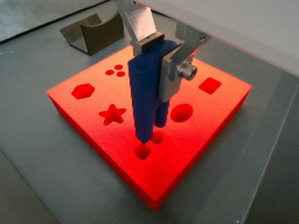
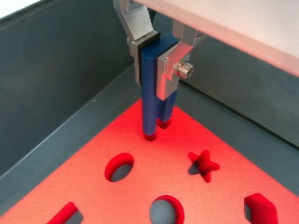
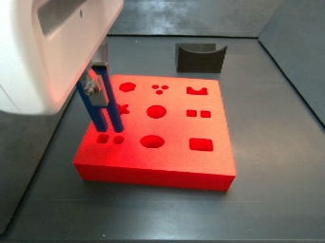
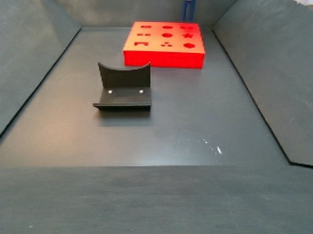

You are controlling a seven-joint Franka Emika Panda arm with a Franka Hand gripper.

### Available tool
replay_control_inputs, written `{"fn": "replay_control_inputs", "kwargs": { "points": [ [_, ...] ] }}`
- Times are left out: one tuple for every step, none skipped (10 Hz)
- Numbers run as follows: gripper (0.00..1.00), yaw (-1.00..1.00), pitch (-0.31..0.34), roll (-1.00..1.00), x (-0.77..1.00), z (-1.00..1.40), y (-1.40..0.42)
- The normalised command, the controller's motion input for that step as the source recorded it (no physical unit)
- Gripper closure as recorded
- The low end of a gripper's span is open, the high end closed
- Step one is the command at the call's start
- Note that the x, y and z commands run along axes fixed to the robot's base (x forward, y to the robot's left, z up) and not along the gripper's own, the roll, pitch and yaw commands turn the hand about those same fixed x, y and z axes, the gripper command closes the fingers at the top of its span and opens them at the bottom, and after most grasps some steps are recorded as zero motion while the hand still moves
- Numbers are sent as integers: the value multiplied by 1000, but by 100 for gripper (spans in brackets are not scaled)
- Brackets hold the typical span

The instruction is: Insert the square-circle object.

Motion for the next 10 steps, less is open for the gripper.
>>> {"fn": "replay_control_inputs", "kwargs": {
  "points": [
    [100,0,-37,0,26,-254,-103],
    [100,0,0,0,0,-143,-9],
    [100,0,0,0,0,-23,0],
    [100,0,0,0,17,-9,57],
    [100,0,0,0,6,-23,146],
    [100,26,0,0,86,-66,80],
    [100,0,0,0,0,-26,-23],
    [100,29,0,36,0,-83,-103],
    [100,34,0,39,0,-140,-180],
    [100,346,0,73,77,-209,-29]
  ]
}}
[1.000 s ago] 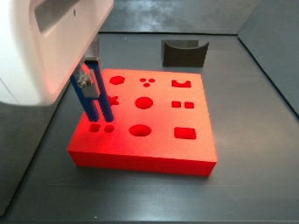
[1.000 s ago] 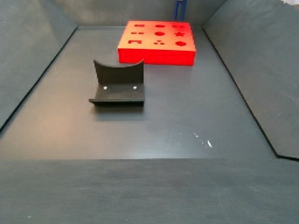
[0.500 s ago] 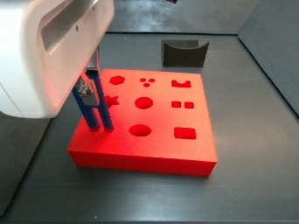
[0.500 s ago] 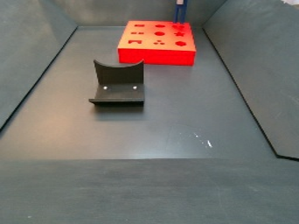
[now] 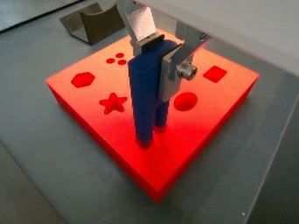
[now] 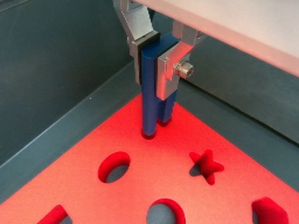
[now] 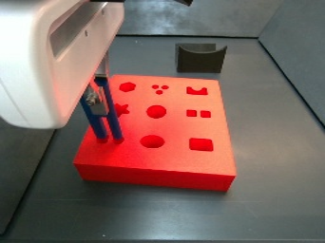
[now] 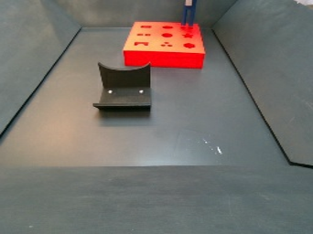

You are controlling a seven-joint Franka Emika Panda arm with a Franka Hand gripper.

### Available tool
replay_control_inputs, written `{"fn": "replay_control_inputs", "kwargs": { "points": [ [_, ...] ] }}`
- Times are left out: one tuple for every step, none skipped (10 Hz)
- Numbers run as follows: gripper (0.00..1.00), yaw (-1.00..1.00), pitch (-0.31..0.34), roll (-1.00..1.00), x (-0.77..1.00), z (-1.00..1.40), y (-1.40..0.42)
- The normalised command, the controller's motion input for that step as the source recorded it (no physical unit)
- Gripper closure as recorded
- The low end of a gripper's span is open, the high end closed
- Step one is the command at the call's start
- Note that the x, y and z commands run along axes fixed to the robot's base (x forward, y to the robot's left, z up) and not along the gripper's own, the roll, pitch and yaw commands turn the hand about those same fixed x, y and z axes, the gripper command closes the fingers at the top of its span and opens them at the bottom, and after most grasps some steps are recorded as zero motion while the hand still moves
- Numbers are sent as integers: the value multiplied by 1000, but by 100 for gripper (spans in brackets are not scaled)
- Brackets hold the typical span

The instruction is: Insert the square-circle object.

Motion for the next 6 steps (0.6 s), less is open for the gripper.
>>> {"fn": "replay_control_inputs", "kwargs": {
  "points": [
    [100,343,0,74,0,-180,0],
    [100,323,0,94,3,-74,43],
    [100,0,-10,0,0,-83,-26],
    [100,-40,-21,7,31,-257,-109],
    [100,-180,-11,0,177,-163,-100],
    [100,-200,0,0,203,-51,-51]
  ]
}}
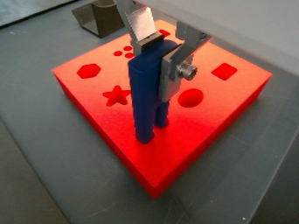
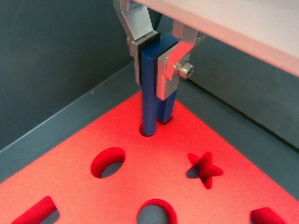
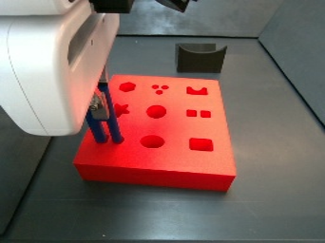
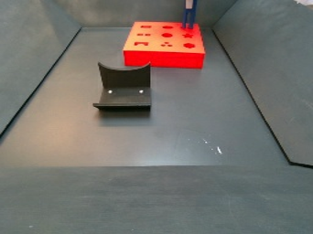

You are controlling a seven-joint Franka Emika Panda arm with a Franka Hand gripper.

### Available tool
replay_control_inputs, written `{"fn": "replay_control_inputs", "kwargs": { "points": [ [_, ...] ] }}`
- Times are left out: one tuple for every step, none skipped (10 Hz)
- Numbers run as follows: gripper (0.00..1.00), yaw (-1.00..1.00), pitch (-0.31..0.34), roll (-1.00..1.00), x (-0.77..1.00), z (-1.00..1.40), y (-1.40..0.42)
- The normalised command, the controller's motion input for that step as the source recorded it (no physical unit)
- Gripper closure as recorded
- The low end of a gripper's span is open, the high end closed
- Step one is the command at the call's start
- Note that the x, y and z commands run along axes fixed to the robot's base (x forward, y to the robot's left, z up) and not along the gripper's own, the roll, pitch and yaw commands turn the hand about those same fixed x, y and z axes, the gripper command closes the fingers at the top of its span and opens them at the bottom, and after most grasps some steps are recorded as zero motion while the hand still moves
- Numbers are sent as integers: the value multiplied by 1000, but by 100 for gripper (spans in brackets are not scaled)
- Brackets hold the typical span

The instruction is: Insert the square-circle object.

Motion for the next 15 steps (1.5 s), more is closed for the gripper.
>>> {"fn": "replay_control_inputs", "kwargs": {
  "points": [
    [100,-191,0,0,174,-51,0],
    [100,-194,0,0,183,-89,0],
    [100,-197,0,0,123,-140,0],
    [100,-123,-13,0,0,-380,31],
    [100,0,-144,0,-131,-734,0],
    [100,109,-140,-66,-109,-871,0],
    [100,220,-127,-74,-57,-840,0],
    [100,263,-139,-54,-31,-877,20],
    [100,269,-130,-47,-66,-897,11],
    [100,226,-139,0,-137,-977,3],
    [100,209,-117,0,-191,-1000,0],
    [100,171,-116,47,-120,-1000,0],
    [100,114,-97,50,-46,-1000,0],
    [100,69,-71,21,0,-1000,0],
    [100,29,-109,0,0,-297,0]
  ]
}}
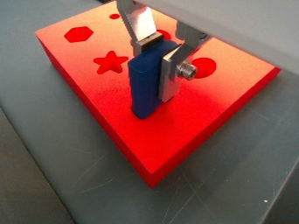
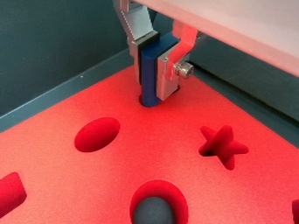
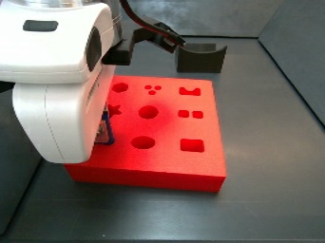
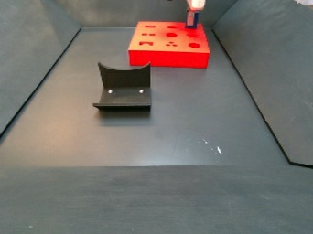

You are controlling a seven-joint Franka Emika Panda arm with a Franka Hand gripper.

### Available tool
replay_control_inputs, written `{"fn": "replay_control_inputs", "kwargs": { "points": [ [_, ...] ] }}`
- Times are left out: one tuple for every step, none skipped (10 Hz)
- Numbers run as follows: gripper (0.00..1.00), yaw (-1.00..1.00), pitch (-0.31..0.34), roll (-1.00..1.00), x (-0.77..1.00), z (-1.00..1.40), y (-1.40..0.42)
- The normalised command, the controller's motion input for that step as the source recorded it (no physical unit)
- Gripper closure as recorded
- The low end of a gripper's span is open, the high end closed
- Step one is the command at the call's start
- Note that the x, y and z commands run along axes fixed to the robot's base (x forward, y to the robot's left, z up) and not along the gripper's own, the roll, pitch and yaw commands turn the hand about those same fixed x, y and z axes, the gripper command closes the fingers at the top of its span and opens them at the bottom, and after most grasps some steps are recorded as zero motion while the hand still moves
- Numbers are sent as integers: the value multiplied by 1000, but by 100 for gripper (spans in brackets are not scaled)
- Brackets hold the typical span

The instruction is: Insert the square-circle object.

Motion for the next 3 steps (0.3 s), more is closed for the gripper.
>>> {"fn": "replay_control_inputs", "kwargs": {
  "points": [
    [100,0,0,-10,0,0,0],
    [100,0,0,24,0,0,0],
    [100,0,0,0,0,0,0]
  ]
}}
